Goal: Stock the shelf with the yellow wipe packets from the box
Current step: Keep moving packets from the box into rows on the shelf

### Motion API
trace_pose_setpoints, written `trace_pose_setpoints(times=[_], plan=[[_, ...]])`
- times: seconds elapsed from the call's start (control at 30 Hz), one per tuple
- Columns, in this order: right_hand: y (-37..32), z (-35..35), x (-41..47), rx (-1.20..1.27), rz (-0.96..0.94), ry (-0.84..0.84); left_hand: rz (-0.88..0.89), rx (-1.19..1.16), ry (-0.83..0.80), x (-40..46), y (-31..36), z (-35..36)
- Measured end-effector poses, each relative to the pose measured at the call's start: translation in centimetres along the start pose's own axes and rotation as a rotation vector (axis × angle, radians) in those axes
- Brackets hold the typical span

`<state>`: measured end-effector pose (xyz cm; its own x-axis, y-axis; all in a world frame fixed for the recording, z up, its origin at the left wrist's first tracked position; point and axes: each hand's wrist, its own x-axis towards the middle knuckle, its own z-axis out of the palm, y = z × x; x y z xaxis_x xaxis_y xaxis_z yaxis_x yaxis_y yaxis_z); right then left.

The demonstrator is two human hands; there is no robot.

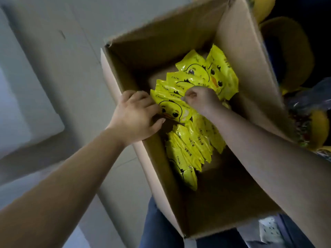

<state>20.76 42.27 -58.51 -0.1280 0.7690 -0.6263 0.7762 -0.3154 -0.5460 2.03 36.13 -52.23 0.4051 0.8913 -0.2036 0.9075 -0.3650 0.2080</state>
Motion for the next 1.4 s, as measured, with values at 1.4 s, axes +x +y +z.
trace_pose_setpoints(times=[1.4], plan=[[13.3,-0.5,-5.3,0.427,0.315,0.330,-0.245,-0.117,-0.485,12.3,0.1,9.3]])
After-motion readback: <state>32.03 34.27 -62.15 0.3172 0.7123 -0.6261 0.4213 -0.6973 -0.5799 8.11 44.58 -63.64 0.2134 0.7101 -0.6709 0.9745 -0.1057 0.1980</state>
